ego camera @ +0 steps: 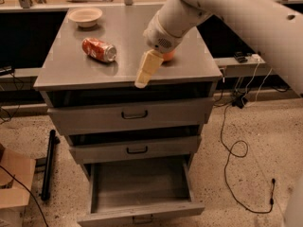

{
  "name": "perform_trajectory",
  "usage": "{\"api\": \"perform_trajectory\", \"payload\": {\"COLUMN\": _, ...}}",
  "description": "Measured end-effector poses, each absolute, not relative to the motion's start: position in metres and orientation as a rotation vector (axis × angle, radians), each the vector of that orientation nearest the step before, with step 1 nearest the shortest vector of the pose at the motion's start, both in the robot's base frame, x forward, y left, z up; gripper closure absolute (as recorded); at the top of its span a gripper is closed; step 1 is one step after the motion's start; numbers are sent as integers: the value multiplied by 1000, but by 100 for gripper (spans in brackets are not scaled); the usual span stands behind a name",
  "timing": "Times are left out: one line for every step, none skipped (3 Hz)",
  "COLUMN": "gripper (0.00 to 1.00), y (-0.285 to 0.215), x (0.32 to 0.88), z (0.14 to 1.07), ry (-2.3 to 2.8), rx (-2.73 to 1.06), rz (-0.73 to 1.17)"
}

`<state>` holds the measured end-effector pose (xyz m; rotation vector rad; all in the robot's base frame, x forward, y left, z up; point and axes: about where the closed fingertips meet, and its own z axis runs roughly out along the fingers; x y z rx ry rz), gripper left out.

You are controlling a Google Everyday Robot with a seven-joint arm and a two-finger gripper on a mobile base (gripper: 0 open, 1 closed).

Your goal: Place coke can into bottom drawer

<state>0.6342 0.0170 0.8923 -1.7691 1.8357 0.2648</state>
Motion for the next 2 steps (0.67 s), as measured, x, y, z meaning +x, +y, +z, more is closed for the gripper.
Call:
{"api": "perform_trajectory", "payload": {"gripper": 0, "y": 52, "x": 657, "z": 880, "ry": 1775, "rx": -1795, "rz": 344}}
{"api": "perform_trajectory", "payload": {"gripper": 0, "y": 91, "x": 689, "z": 867, "ry": 1703, "rx": -1834, "rz": 413}}
